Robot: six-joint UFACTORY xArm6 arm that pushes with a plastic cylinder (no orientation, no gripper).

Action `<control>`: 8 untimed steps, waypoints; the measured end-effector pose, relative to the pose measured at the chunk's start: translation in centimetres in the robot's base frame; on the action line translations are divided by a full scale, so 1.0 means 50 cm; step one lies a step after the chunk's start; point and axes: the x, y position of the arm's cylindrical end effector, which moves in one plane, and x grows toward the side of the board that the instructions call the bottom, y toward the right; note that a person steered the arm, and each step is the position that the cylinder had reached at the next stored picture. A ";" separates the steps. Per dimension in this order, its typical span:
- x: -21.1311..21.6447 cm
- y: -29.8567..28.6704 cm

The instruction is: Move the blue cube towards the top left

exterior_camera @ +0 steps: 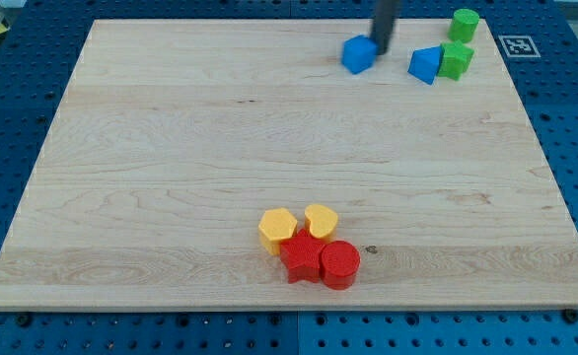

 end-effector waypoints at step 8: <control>0.064 -0.171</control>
